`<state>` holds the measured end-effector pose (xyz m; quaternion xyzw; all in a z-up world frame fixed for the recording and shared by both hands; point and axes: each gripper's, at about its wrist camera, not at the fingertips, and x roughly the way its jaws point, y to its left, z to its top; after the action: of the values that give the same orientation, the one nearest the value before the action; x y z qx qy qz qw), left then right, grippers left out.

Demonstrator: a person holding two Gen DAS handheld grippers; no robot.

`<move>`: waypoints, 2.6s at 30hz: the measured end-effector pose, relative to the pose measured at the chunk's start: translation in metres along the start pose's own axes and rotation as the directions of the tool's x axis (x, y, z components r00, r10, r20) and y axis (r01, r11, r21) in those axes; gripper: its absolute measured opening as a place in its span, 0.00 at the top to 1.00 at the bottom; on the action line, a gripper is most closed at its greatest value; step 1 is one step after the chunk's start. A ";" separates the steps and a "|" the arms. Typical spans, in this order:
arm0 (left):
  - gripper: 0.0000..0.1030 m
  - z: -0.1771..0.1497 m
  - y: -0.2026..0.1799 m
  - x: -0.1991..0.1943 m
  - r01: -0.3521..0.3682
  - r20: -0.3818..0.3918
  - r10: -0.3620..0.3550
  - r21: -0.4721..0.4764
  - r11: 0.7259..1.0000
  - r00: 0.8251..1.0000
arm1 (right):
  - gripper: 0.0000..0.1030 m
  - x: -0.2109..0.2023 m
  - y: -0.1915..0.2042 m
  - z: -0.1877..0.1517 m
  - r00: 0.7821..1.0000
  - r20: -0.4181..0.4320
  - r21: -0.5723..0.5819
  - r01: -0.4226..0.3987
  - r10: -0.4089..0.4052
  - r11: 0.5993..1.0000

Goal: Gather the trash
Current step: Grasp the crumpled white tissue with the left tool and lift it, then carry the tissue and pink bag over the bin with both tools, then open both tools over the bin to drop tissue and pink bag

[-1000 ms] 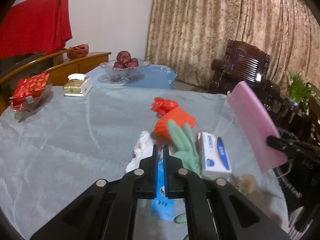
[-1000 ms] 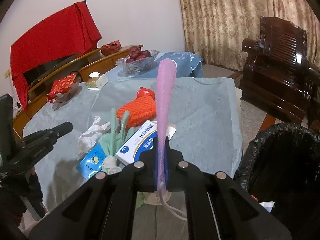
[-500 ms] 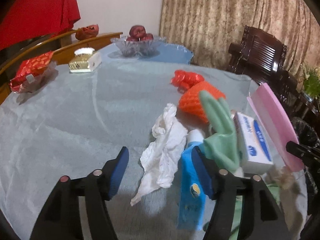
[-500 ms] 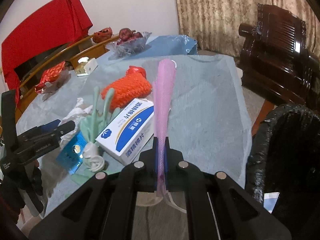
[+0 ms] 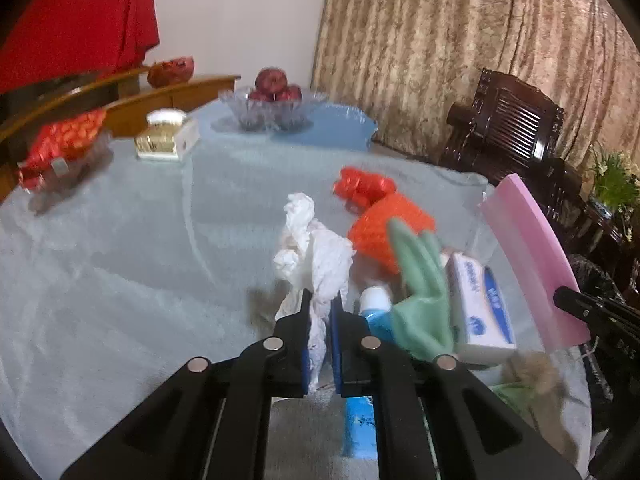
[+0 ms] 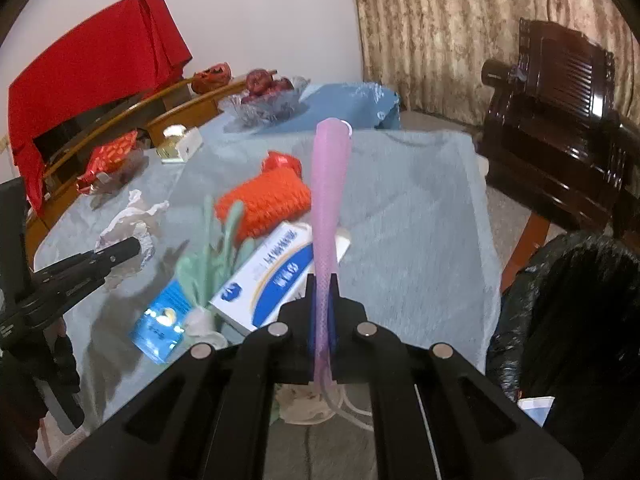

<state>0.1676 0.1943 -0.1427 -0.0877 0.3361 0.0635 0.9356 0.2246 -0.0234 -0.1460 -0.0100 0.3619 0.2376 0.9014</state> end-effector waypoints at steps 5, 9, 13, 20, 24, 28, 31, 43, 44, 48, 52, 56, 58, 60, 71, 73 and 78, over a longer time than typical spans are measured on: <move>0.92 0.011 -0.017 -0.030 0.031 0.041 -0.032 0.018 0.999 0.999 | 0.96 -0.030 0.000 0.008 0.999 0.048 0.010 -0.007 0.007 1.000; 0.92 0.018 -0.037 -0.051 0.069 0.071 -0.071 0.040 0.997 0.995 | 0.96 -0.056 -0.003 0.010 0.996 0.088 0.025 -0.012 0.010 1.000; 0.92 0.021 -0.063 -0.069 0.113 0.094 -0.120 0.068 0.991 0.988 | 0.96 -0.084 -0.013 0.009 0.992 0.126 0.039 -0.007 0.002 0.999; 0.92 0.019 -0.120 -0.085 0.195 0.101 -0.210 0.135 0.971 0.973 | 0.96 -0.130 -0.037 -0.008 0.985 0.160 0.066 0.053 -0.063 0.996; 0.92 0.016 -0.153 -0.089 0.248 0.091 -0.265 0.162 0.955 0.960 | 0.96 -0.154 -0.057 -0.019 0.978 0.176 0.099 0.097 -0.113 0.990; 0.92 0.011 -0.190 -0.092 0.297 0.087 -0.321 0.219 0.930 0.943 | 0.96 -0.177 -0.081 -0.032 0.966 0.193 0.134 0.147 -0.172 0.980; 0.92 0.007 -0.217 -0.092 0.337 0.075 -0.367 0.256 0.906 0.927 | 0.96 -0.189 -0.097 -0.041 0.957 0.198 0.161 0.182 -0.212 0.970; 0.92 -0.013 -0.306 -0.073 0.443 0.003 -0.471 0.329 0.834 0.882 | 0.96 -0.213 -0.175 -0.080 0.921 0.154 0.250 0.314 -0.358 0.916; 0.92 -0.014 -0.312 -0.070 0.448 -0.004 -0.474 0.334 0.829 0.880 | 0.96 -0.210 -0.177 -0.081 0.920 0.147 0.256 0.320 -0.364 0.912; 0.92 -0.023 -0.337 -0.056 0.463 -0.040 -0.482 0.357 0.811 0.875 | 0.96 -0.202 -0.196 -0.093 0.918 0.109 0.273 0.342 -0.382 0.899; 0.92 -0.032 -0.357 -0.041 0.468 -0.069 -0.479 0.373 0.801 0.875 | 0.96 -0.192 -0.213 -0.104 0.916 0.073 0.290 0.359 -0.395 0.887; 0.92 -0.040 -0.369 -0.027 0.469 -0.094 -0.471 0.381 0.797 0.877 | 0.94 -0.185 -0.227 -0.115 0.916 0.044 0.306 0.367 -0.398 0.878; 0.92 -0.043 -0.373 -0.020 0.474 -0.109 -0.470 0.378 0.796 0.876 | 0.94 -0.181 -0.231 -0.119 0.917 0.034 0.310 0.369 -0.398 0.876; 0.92 -0.044 -0.374 -0.014 0.475 -0.117 -0.468 0.379 0.795 0.876 | 0.93 -0.180 -0.234 -0.122 0.917 0.027 0.314 0.369 -0.397 0.874; 0.31 -0.035 -0.361 -0.009 0.482 -0.129 -0.466 0.317 0.817 0.875 | 0.14 -0.187 -0.237 -0.127 0.893 0.035 0.331 0.414 -0.449 0.848; 0.23 -0.031 -0.349 -0.016 0.460 -0.094 -0.456 0.327 0.826 0.885 | 0.08 -0.191 -0.232 -0.126 0.894 0.058 0.334 0.402 -0.444 0.853; 0.08 -0.022 -0.312 -0.035 0.398 -0.027 -0.413 0.337 0.853 0.910 | 0.05 -0.202 -0.214 -0.119 0.899 0.095 0.343 0.373 -0.427 0.862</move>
<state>0.1827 -0.1167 -0.0990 0.0053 0.2940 -0.1911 0.9365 0.1144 -0.3212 -0.1344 0.0795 0.3082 -0.0163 0.9479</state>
